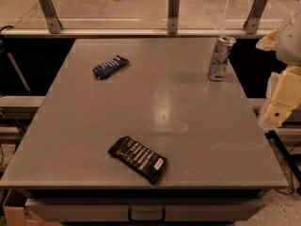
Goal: Move redbull can near rxbar chocolate
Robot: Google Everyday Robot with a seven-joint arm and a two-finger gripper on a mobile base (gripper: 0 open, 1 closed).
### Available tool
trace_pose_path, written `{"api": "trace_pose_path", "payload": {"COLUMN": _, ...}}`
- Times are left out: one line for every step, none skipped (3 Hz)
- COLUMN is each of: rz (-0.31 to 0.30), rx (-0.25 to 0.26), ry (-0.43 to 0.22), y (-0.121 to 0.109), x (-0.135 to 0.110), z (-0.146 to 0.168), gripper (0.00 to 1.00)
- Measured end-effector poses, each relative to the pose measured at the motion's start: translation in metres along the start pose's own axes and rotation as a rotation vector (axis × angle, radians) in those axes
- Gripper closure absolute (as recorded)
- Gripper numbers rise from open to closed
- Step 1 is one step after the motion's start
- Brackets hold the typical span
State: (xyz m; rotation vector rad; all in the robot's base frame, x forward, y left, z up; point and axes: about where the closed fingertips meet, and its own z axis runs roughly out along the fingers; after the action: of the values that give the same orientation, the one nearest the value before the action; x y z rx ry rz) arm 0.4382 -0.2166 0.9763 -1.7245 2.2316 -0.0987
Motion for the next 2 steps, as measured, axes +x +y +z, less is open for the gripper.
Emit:
{"api": "trace_pose_path", "payload": {"rz": 0.0, "rx": 0.0, "ry": 0.0, "y": 0.0, "x": 0.0, "z": 0.0, "gripper": 0.0}}
{"api": "trace_pose_path", "payload": {"rz": -0.004, "rx": 0.011, "ry": -0.017, "y": -0.014, "x": 0.003, "z": 0.008, "gripper": 0.0}}
